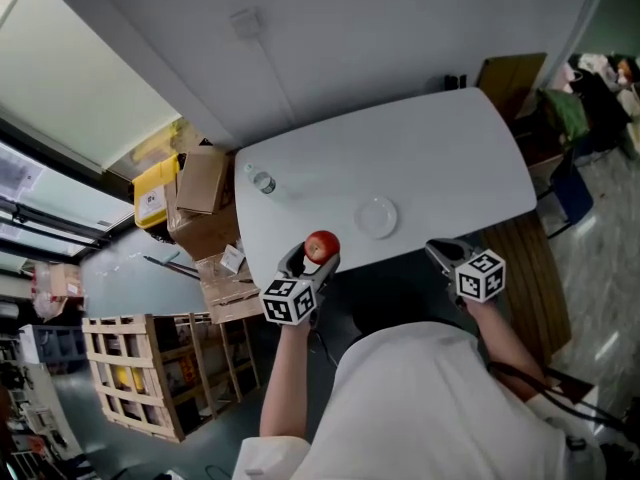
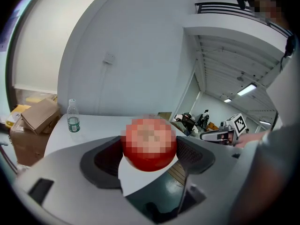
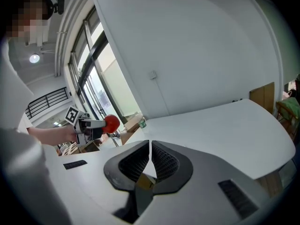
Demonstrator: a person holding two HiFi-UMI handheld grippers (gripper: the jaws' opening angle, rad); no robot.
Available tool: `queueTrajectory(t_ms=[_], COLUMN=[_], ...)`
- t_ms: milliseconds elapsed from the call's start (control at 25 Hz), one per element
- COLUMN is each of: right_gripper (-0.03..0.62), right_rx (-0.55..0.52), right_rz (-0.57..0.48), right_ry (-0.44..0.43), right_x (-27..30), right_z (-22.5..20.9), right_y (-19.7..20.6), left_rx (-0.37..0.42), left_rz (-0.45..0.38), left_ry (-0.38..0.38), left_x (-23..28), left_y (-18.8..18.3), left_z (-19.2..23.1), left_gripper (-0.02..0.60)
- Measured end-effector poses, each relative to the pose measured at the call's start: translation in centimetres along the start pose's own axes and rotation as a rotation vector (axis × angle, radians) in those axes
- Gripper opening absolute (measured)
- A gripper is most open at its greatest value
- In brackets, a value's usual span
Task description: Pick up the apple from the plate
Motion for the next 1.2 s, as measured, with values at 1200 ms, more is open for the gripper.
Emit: queueTrajectory(t_ms=[1200], right_gripper=[0.037], right_rx=[-0.014], right_rz=[-0.039], right_ry=[-0.054], right_x=[0.5], right_z=[-4.0], right_y=[-2.2], left_rx=[-0.03], left_rz=[-0.028], left_ry=[-0.036], left_x=[2.2], left_y=[-1.1], left_z=[-1.6], left_gripper=[0.357])
Point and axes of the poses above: the fingertips, and each gripper's own axes: x forward along the fingers, z to its left, y out of its underside, the point moved 7 cm from there along -x, backward along the fingers, and after that the axes turned 6 degrees about -x, right-handed, at the moved point
